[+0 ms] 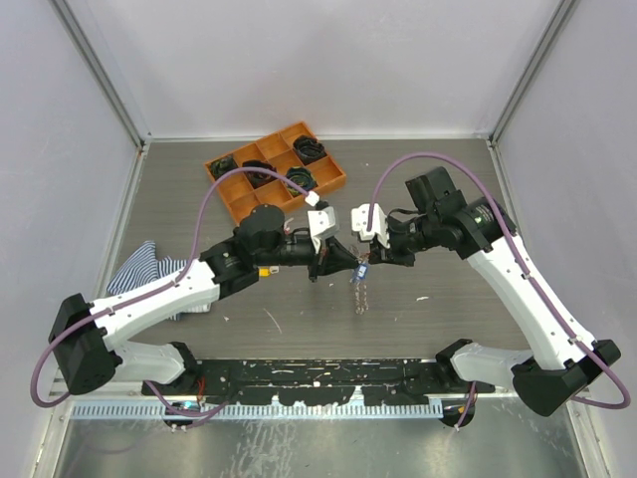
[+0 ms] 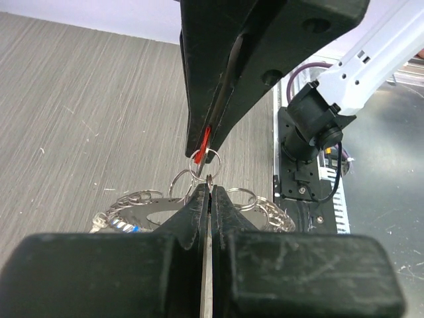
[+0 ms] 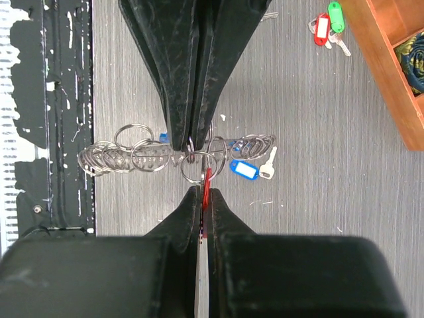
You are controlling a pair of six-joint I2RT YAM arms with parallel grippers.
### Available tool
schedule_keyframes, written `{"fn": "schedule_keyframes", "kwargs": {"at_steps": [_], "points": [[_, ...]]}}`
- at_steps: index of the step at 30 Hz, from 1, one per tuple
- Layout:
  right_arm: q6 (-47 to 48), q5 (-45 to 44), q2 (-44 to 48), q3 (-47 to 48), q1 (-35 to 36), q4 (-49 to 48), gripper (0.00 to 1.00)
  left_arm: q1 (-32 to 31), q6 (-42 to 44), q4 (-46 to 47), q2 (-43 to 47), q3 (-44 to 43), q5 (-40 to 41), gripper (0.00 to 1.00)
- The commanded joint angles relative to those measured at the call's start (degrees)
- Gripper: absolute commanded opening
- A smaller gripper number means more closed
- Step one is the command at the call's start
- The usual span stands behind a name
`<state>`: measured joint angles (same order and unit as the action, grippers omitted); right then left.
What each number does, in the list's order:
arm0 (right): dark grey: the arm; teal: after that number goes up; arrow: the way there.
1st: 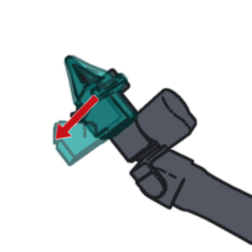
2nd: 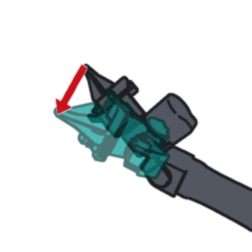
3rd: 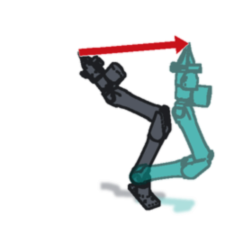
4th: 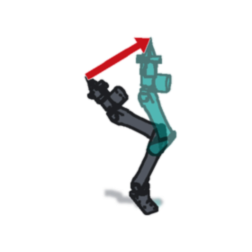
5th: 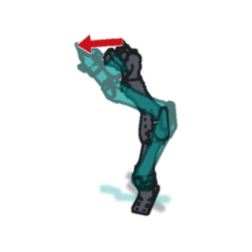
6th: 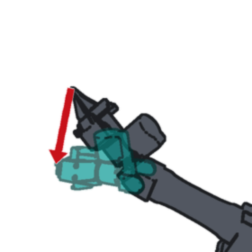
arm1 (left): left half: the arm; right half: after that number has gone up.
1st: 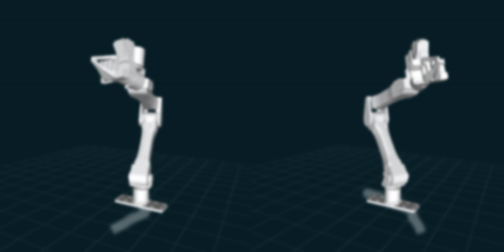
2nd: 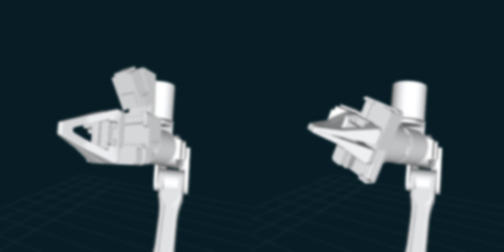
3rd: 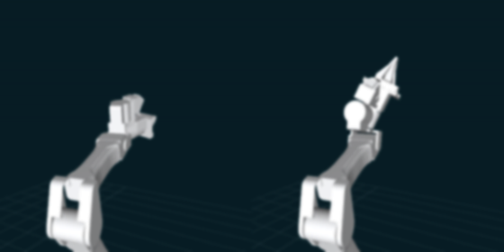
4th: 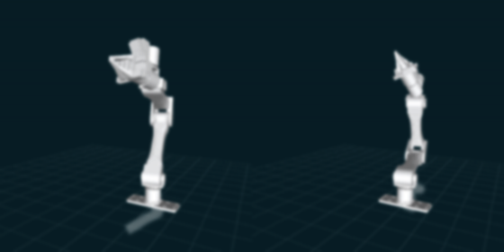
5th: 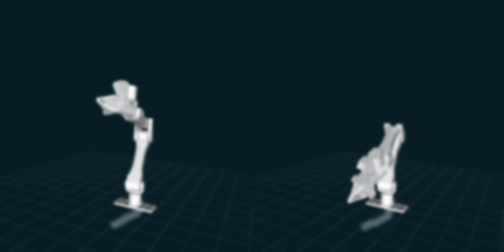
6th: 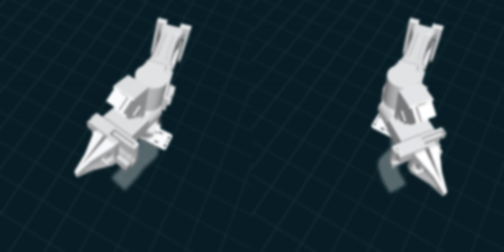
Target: Remove the keys from the keyring
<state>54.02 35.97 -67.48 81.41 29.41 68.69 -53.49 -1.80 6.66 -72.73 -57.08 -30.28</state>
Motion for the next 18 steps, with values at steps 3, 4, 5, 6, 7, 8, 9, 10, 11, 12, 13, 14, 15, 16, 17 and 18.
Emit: {"fn": "schedule_keyframes", "kwargs": {"at_steps": [3, 4, 5, 6, 7, 8, 9, 10, 11, 12, 13, 14, 15, 16, 17, 18], "points": [[8.3, -2.7, 2.0, 1.8, -0.2, -1.8, 0.01, 1.0, 2.5, 0.9, 1.2, -2.2, -10.4, 0.0], [10.4, -2.8, 2.2, 1.6, -0.2, -1.8, 0.01, 1.1, 2.9, 0.1, 0.9, -2.6, -11.1, 0.0], [12.5, -2.9, 2.1, 1.6, -0.2, -1.6, 0.01, 1.1, 3.3, -0.7, 0.7, -3.2, -11.9, 0.0], [14.3, -2.9, 1.7, 1.9, -0.2, -1.1, 0.01, 1.1, 3.9, -1.5, 0.4, -3.7, -12.5, 0.0], [16.0, -2.9, 1.2, 2.4, -0.2, -0.6, 0.01, 1.1, 4.4, -2.6, 0.4, -4.2, -13.0, 0.0], [17.5, -3.0, 0.8, 2.7, -0.2, -0.3, 0.01, 1.1, 4.9, -3.5, 0.4, -4.6, -13.3, 0.0], [19.2, -3.0, 0.5, 2.8, -0.2, 0.0, 0.01, 1.1, 5.4, -4.4, 0.4, -4.9, -13.4, 0.0], [21.0, -3.0, 0.2, 3.0, -0.2, 0.3, 0.01, 1.1, 5.9, -5.2, 0.4, -5.1, -13.4, 0.0], [22.2, -3.1, -0.1, 3.2, -0.2, 0.5, 0.01, 1.1, 6.6, -5.8, 0.4, -5.3, -13.4, 0.0], [23.3, -3.1, -0.6, 3.5, -0.2, 0.7, 0.01, 1.1, 7.2, -6.6, 0.4, -5.5, -13.2, 0.0], [24.2, -3.1, -0.7, 3.8, -0.2, 1.0, 0.01, 1.1, 8.0, -7.4, 0.4, -5.7, -13.0, 0.0], [24.8, -3.2, -0.9, 3.9, -0.2, 1.3, 0.01, 1.1, 8.8, -8.2, 0.4, -5.9, -12.8, 0.0], [25.4, -3.2, -1.0, 3.9, -0.2, 1.5, 0.01, 1.1, 9.6, -9.1, 0.4, -6.0, -12.6, 0.0], [25.9, -3.2, -1.1, 3.9, -0.2, 1.8, 0.01, 1.1, 10.1, -9.5, 0.4, -6.0, -12.4, 0.0], [26.3, -2.9, -1.2, 4.0, -0.2, 2.1, 0.01, 1.0, 10.6, -9.5, 0.5, -5.8, -12.1, 0.0], [26.7, -2.6, -1.1, 3.9, -0.2, 2.5, 0.01, 1.1, 10.9, -9.5, 0.6, -5.5, -11.8, 0.0]]}}
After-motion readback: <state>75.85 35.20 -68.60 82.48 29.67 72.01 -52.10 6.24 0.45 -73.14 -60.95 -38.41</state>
